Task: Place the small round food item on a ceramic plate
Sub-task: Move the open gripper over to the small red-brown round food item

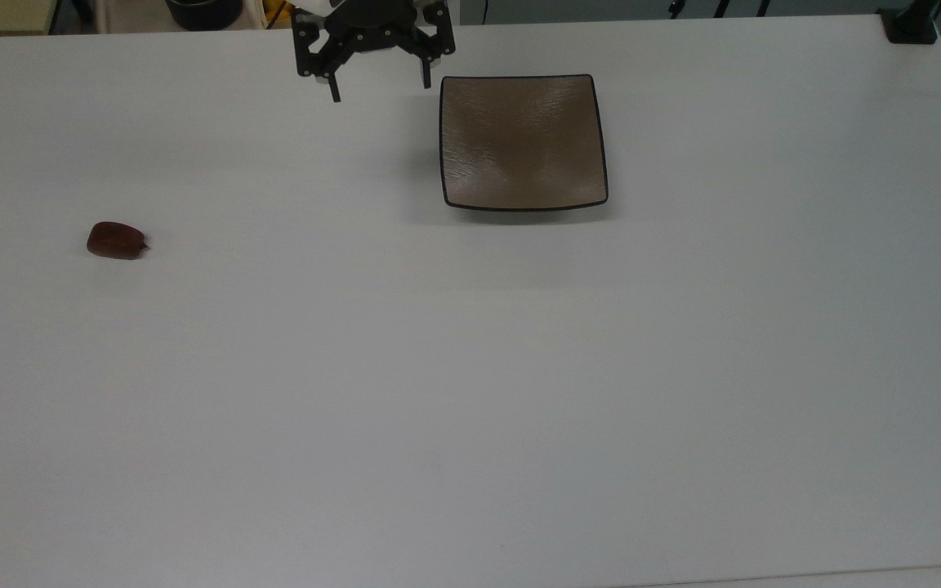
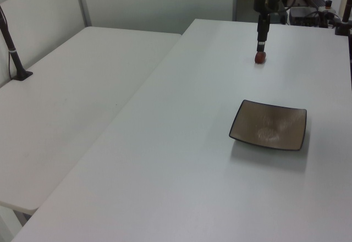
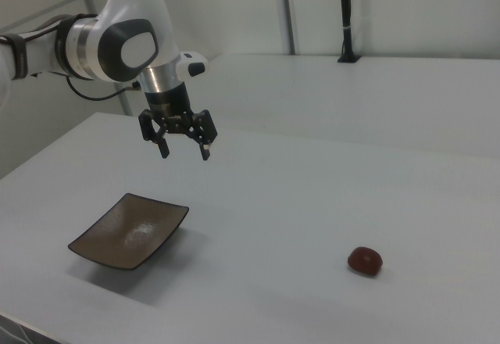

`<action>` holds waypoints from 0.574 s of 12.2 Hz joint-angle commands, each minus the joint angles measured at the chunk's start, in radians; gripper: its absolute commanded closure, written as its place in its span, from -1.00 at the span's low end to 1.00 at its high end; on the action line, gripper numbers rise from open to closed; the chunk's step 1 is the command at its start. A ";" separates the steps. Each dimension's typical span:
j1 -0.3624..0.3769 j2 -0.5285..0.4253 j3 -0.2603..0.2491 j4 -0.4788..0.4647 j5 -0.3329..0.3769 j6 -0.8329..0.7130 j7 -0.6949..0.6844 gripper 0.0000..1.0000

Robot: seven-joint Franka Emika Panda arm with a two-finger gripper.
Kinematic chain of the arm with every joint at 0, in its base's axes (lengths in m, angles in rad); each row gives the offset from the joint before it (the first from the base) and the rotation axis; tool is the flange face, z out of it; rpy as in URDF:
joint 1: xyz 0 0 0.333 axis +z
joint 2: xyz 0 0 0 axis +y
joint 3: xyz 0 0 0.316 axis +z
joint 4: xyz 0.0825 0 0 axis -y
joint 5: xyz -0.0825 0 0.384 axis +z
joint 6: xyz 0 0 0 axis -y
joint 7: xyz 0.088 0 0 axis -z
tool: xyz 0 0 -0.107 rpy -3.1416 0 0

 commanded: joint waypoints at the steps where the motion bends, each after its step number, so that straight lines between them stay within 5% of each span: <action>1: -0.031 -0.007 -0.010 -0.003 -0.014 -0.007 -0.213 -1.00; 5: -0.042 -0.005 -0.048 -0.002 -0.040 -0.005 -0.454 -1.00; 7: -0.058 0.001 -0.082 -0.005 -0.117 0.007 -0.665 -1.00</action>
